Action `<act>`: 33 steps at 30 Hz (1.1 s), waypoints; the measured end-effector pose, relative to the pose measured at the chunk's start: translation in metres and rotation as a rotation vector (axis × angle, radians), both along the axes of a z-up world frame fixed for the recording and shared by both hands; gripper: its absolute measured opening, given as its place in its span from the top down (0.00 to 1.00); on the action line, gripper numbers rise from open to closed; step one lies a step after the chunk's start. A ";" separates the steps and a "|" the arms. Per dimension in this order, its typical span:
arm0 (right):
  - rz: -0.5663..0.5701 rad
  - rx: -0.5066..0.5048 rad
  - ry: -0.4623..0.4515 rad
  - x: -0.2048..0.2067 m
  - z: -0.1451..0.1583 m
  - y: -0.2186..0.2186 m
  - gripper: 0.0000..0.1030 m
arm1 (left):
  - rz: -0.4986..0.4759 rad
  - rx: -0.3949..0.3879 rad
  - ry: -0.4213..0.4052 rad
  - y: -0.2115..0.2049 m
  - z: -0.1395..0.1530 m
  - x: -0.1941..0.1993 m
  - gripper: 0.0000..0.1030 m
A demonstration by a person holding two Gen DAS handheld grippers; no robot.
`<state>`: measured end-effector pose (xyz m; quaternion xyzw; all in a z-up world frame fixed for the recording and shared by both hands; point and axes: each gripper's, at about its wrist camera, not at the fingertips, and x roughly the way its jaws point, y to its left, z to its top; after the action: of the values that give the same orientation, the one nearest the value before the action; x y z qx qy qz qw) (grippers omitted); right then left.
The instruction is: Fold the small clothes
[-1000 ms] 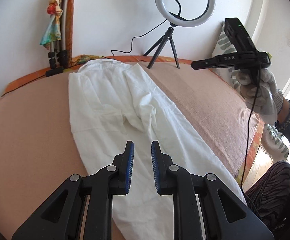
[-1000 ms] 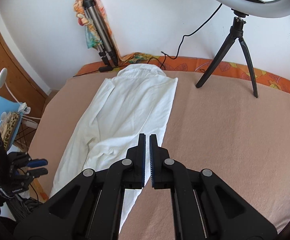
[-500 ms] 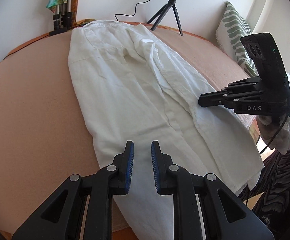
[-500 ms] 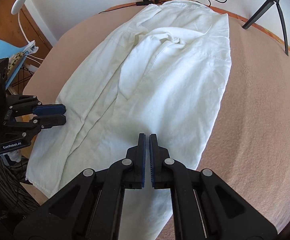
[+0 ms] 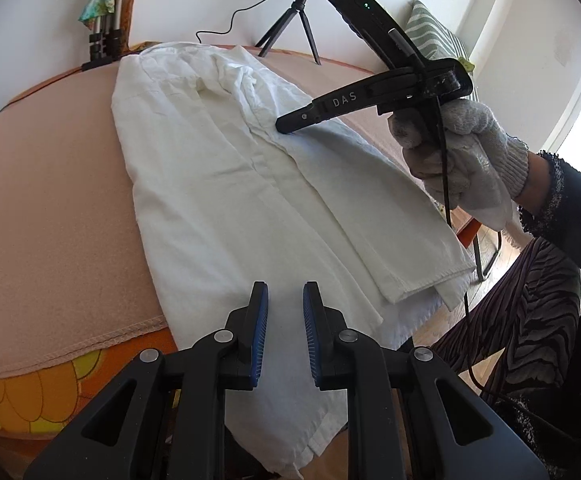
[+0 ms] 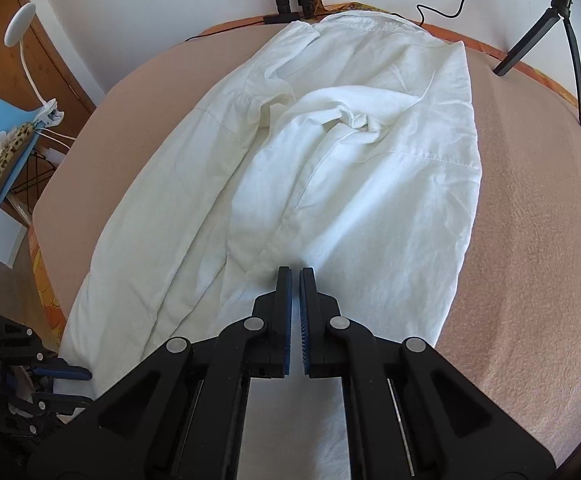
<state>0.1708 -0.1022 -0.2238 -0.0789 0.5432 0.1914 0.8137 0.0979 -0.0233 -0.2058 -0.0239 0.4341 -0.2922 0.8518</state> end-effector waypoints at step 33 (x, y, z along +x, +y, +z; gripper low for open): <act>0.201 0.222 0.068 -0.123 -0.006 0.106 0.78 | 0.096 0.030 0.072 0.053 -0.004 0.133 0.84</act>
<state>0.0475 0.0042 -0.2302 -0.0360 0.5354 0.3334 0.7752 0.2313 0.0295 -0.2096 -0.0425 0.4672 -0.2436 0.8488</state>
